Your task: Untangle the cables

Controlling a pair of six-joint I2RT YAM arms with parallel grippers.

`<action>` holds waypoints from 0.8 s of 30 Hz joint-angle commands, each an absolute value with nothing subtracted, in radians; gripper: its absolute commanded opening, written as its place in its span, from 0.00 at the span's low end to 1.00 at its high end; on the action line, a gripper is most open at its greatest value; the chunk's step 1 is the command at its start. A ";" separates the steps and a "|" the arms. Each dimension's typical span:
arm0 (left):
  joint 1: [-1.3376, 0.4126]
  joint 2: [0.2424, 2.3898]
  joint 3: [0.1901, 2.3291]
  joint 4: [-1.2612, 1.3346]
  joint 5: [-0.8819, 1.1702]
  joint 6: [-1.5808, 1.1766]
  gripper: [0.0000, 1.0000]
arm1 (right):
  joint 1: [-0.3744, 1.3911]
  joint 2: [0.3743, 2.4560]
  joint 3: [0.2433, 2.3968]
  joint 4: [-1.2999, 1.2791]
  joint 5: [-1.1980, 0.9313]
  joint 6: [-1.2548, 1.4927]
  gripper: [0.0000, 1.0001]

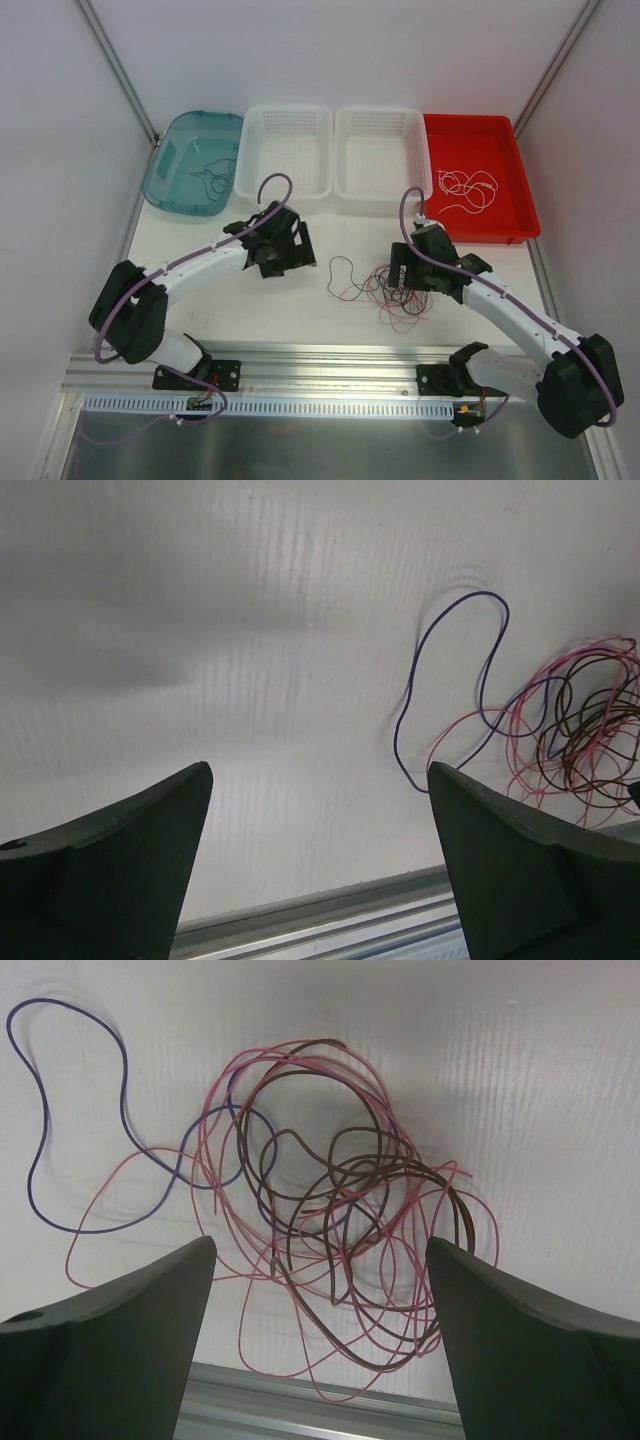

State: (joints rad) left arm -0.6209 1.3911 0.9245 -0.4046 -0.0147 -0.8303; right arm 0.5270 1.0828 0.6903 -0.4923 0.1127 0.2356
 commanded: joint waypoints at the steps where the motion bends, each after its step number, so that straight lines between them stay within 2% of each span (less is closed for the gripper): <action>1: -0.690 1.507 1.014 -0.405 -0.072 -0.913 0.90 | 0.525 1.074 0.678 -0.449 0.136 0.272 0.91; 10: -0.865 1.762 1.147 -0.405 -0.078 -0.980 0.79 | 0.523 1.046 0.627 -0.419 0.121 0.279 0.91; 16: -0.897 1.822 1.121 -0.406 -0.083 -1.034 0.60 | 0.523 1.048 0.604 -0.402 0.117 0.275 0.91; 20: -0.916 1.836 1.120 -0.407 -0.080 -1.043 0.43 | 0.525 1.060 0.595 -0.384 0.107 0.278 0.90; 21: -0.917 1.826 1.117 -0.407 -0.090 -1.043 0.30 | 0.525 1.061 0.594 -0.383 0.109 0.275 0.90; 24: -0.919 1.775 1.100 -0.411 -0.130 -1.028 0.04 | 0.523 1.074 0.584 -0.377 0.106 0.275 0.87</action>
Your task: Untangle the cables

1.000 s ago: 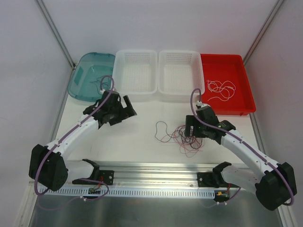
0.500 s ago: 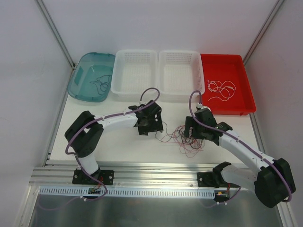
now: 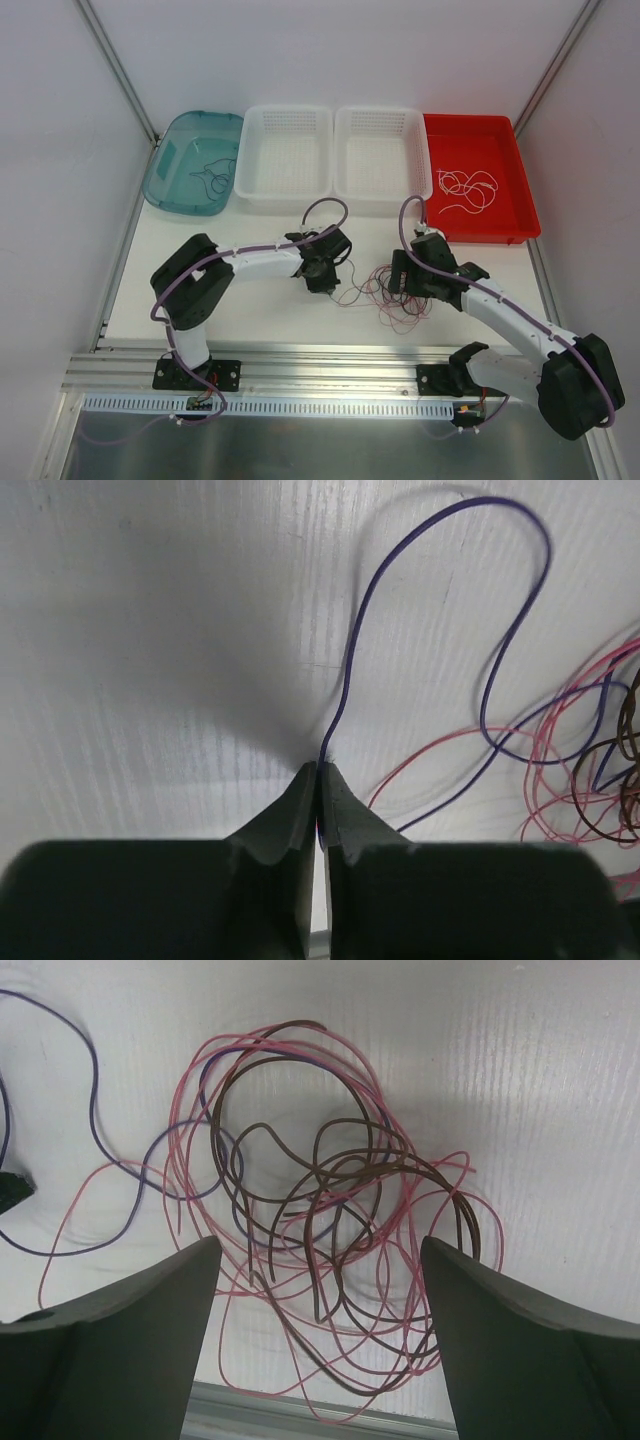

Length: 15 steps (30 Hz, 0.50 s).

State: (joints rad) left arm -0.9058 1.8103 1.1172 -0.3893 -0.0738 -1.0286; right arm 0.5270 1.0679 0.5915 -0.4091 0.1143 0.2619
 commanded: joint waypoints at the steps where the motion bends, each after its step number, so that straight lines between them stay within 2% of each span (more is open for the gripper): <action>1: -0.919 1.758 1.095 -0.417 -0.167 -1.010 0.00 | 0.525 1.077 0.581 -0.376 0.107 0.272 0.85; 3: -0.917 1.705 1.094 -0.455 -0.216 -0.991 0.00 | 0.525 1.088 0.575 -0.376 0.104 0.268 0.80; 4: -0.916 1.686 1.095 -0.474 -0.269 -0.968 0.00 | 0.523 1.091 0.575 -0.377 0.104 0.268 0.72; 6: -0.913 1.625 1.103 -0.503 -0.319 -0.939 0.00 | 0.525 1.100 0.572 -0.382 0.106 0.270 0.64; 7: -0.911 1.603 1.106 -0.535 -0.372 -0.902 0.00 | 0.525 1.103 0.569 -0.385 0.109 0.268 0.56; 9: -0.904 1.536 1.124 -0.570 -0.431 -0.865 0.00 | 0.525 1.106 0.568 -0.393 0.112 0.267 0.47; 10: -0.899 1.513 1.134 -0.603 -0.458 -0.823 0.00 | 0.523 1.104 0.568 -0.396 0.115 0.267 0.37; 12: -0.885 1.447 1.155 -0.635 -0.532 -0.776 0.00 | 0.522 1.101 0.569 -0.410 0.127 0.267 0.26; 13: -0.855 1.425 1.163 -0.656 -0.554 -0.746 0.00 | 0.522 1.100 0.571 -0.413 0.132 0.265 0.14; 15: -0.815 1.364 1.181 -0.712 -0.595 -0.704 0.00 | 0.522 1.097 0.578 -0.436 0.153 0.262 0.06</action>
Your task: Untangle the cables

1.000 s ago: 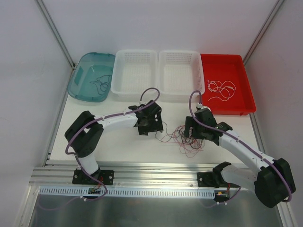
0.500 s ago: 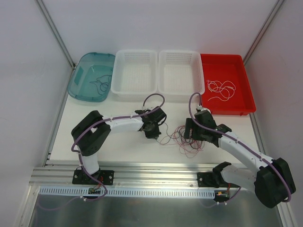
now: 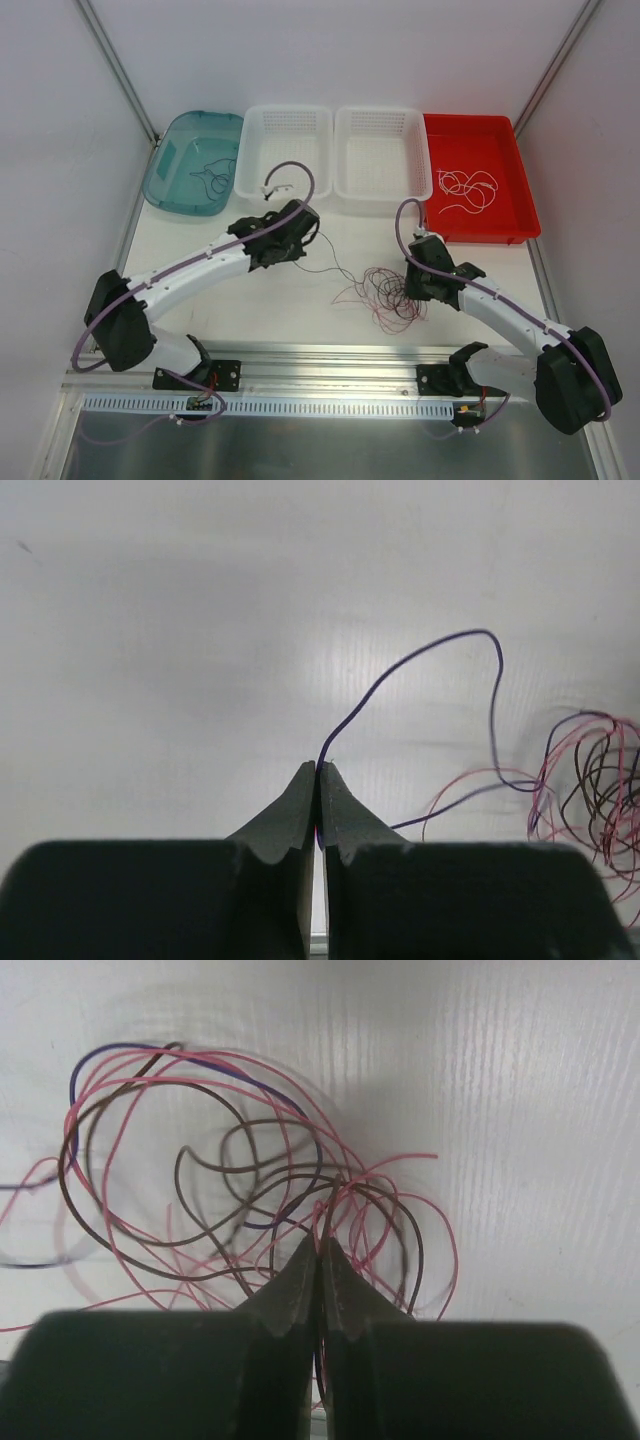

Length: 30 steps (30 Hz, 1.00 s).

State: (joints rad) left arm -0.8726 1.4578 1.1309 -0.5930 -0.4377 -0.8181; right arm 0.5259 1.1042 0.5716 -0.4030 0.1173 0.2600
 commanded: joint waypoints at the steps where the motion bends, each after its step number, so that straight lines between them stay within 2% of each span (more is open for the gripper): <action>1: -0.761 1.344 1.189 -0.736 -0.610 -0.672 0.00 | 0.520 1.092 0.581 -0.443 0.163 0.261 0.01; 8: -0.485 1.116 1.245 -0.856 -0.701 -0.536 0.00 | 0.483 1.046 0.595 -0.520 0.210 0.245 0.01; 14: -0.350 1.039 1.317 -0.871 -0.680 -0.474 0.00 | 0.454 1.022 0.620 -0.563 0.219 0.250 0.01; 25: -0.305 1.020 1.640 -0.893 -0.733 -0.379 0.00 | 0.361 0.982 0.604 -0.595 0.210 0.253 0.01; 30: -0.305 1.106 1.787 -0.884 -0.684 -0.312 0.00 | 0.360 0.985 0.611 -0.578 0.160 0.229 0.08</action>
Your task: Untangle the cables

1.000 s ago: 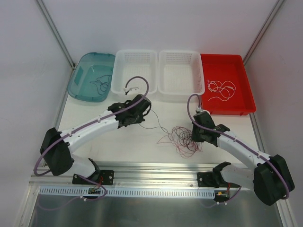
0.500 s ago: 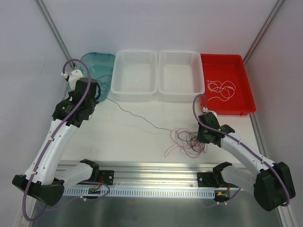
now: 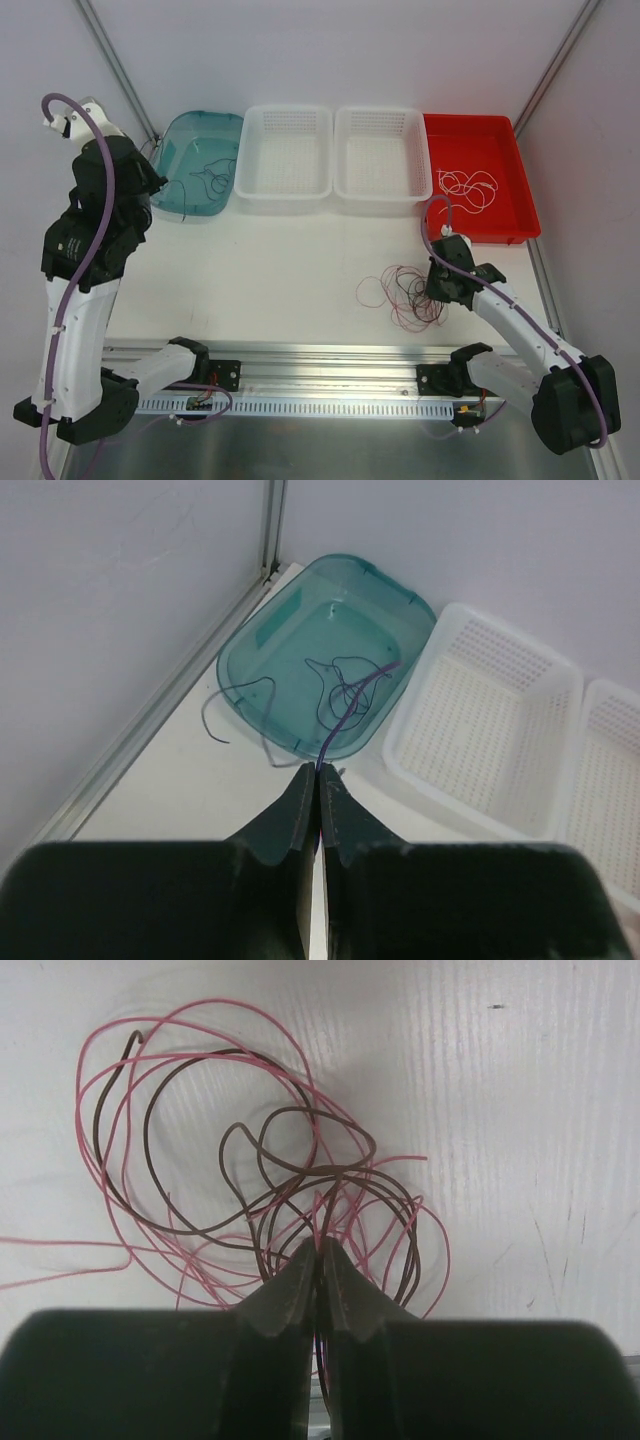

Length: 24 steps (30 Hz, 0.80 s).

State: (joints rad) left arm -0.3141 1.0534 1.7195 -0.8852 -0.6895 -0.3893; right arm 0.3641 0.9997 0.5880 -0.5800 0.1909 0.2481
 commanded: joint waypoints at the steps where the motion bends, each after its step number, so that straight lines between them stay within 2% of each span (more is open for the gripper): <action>1: -0.305 1.123 1.805 -0.881 -0.681 -0.302 0.00 | 0.360 0.985 0.614 -0.572 0.144 0.229 0.09; 5: -0.290 1.218 1.909 -0.832 -0.683 -0.247 0.00 | 0.360 0.982 0.629 -0.568 0.106 0.196 0.24; 12: -0.201 1.420 2.117 -0.758 -0.670 -0.150 0.00 | 0.362 0.933 0.666 -0.595 0.057 0.135 0.61; 15: -0.170 1.528 2.235 -0.744 -0.673 -0.123 0.00 | 0.362 0.899 0.679 -0.610 0.035 0.118 0.69; 20: -0.144 1.673 2.403 -0.713 -0.635 -0.094 0.00 | 0.362 0.853 0.698 -0.638 0.018 0.112 0.77; 24: -0.121 1.736 2.385 -0.628 -0.612 -0.072 0.00 | 0.362 0.853 0.712 -0.632 0.008 0.114 0.85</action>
